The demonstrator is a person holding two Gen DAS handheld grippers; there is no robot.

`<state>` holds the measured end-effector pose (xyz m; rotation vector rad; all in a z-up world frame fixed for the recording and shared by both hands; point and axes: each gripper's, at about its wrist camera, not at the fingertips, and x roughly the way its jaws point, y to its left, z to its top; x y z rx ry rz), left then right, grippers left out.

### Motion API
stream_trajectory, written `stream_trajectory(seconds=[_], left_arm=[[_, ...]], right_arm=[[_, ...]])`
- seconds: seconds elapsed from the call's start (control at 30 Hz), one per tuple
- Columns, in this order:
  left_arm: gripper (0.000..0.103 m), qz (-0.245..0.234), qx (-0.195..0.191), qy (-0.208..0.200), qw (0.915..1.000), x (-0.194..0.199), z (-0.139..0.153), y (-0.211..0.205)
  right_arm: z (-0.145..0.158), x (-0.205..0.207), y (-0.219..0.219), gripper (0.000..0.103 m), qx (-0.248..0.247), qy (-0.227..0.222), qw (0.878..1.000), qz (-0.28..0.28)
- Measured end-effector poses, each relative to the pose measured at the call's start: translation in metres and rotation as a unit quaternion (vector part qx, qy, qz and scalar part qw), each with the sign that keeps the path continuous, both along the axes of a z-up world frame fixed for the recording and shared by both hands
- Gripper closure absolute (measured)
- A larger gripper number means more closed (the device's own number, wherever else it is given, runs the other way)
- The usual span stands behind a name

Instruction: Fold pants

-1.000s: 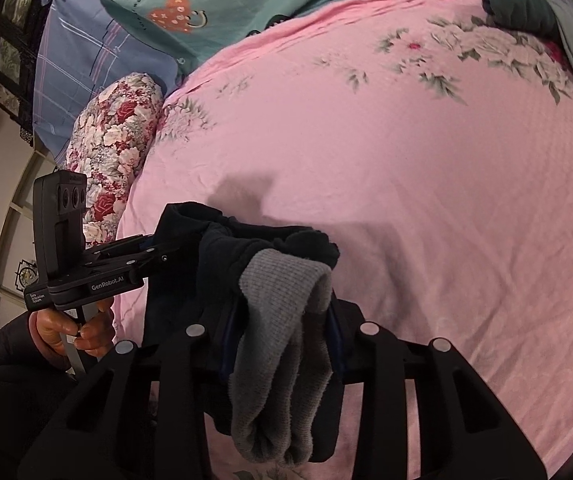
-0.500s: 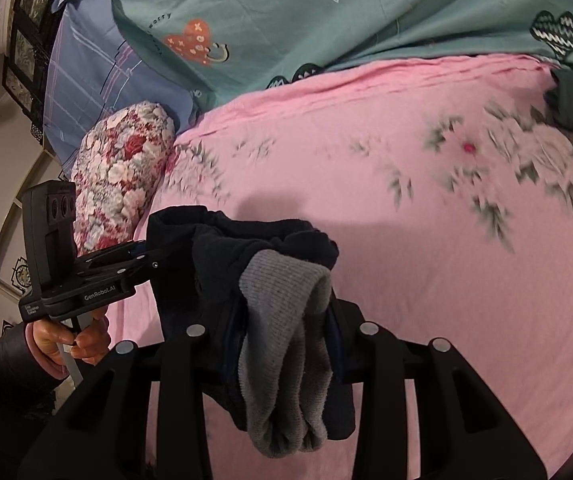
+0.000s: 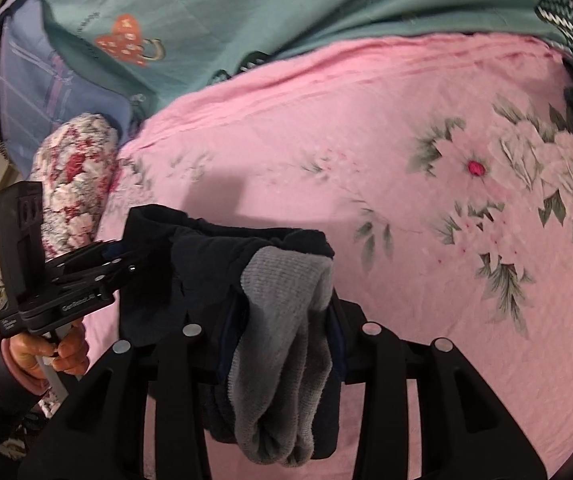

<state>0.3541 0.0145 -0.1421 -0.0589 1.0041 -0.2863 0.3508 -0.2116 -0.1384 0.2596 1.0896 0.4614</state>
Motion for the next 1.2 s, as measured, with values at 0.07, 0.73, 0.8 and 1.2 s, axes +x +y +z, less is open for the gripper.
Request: stream_trajectory(seconds=[0.07,0.73,0.8,1.2], left_arm=[[0.043,0.010,0.015,-0.021,0.9996,-0.004,0.011,0.006],[0.073,-0.017,0.023,-0.027,0.9992,0.008,-0.013,-0.018],[0.073,-0.033,0.037,-0.034,0.9982,0.007,-0.016,-0.021],[0.051,-0.009,0.002,-0.062,0.9980,-0.069,0.034,0.028]], right_arm=[[-0.004,0.002,-0.001,0.052,-0.030,0.005,0.999,-0.014],[-0.011,0.001,0.007,0.103,-0.003,0.004,1.000,-0.019],[-0.020,0.001,-0.005,0.103,0.026,0.011,0.999,-0.020],[0.053,-0.060,0.042,0.095,-0.013,-0.078,0.996,0.036]])
